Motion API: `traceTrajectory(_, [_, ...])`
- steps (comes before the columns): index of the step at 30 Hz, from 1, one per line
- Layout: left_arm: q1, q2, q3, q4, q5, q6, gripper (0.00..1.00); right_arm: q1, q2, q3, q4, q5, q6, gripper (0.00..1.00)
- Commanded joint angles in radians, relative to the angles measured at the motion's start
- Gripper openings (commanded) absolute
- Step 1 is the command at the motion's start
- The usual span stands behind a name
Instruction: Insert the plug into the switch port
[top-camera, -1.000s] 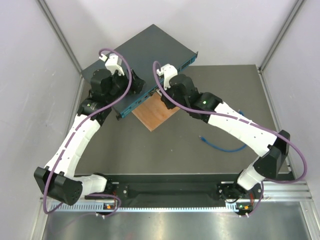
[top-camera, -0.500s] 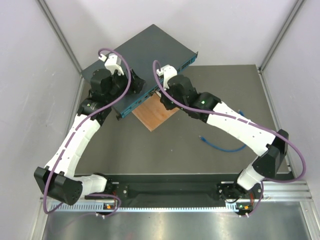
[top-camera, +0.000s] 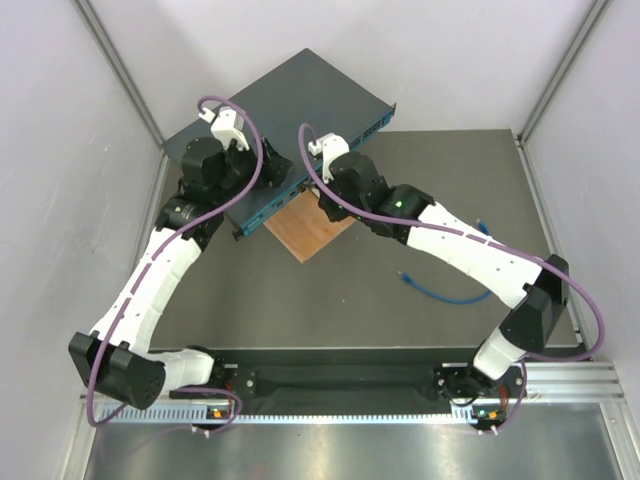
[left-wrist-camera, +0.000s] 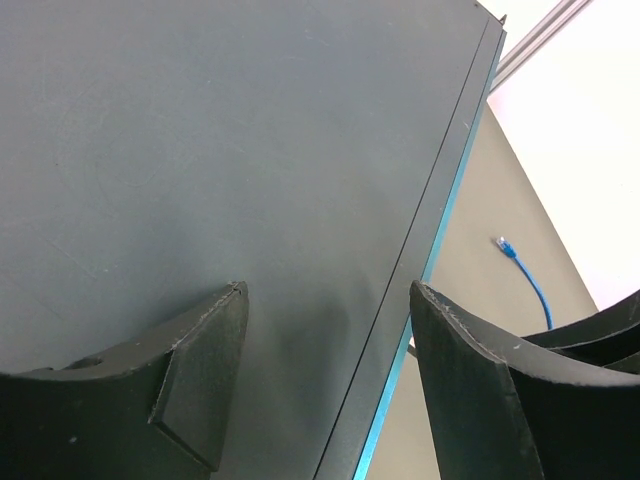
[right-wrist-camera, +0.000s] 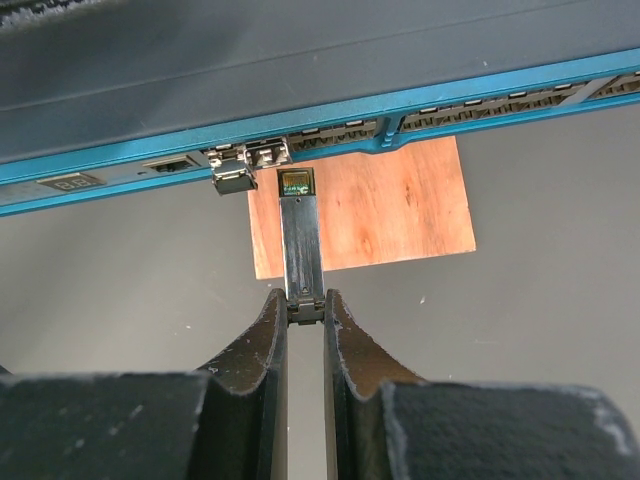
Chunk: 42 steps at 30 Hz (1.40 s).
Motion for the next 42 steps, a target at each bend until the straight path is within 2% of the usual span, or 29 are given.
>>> traceTrajectory(1, [0.0, 0.004, 0.02, 0.041, 0.013, -0.011, 0.71, 0.017, -0.002, 0.042, 0.033, 0.006, 0.007, 0.0])
traceTrajectory(14, [0.0, -0.002, 0.007, 0.045, 0.018, -0.02, 0.71, 0.035, 0.003, 0.067, 0.035, -0.002, 0.0, 0.0])
traceTrajectory(23, [0.002, -0.006, -0.003, 0.048, 0.02, -0.021, 0.71, 0.037, 0.01, 0.082, 0.028, 0.057, -0.013, 0.0])
traceTrajectory(35, [0.0, -0.006, -0.003, 0.05, 0.024, -0.023, 0.72, 0.038, 0.035, 0.094, 0.033, -0.009, -0.02, 0.0])
traceTrajectory(42, [0.0, -0.005, -0.011, 0.053, 0.027, -0.026, 0.72, 0.06, 0.027, 0.099, 0.05, 0.015, -0.046, 0.0])
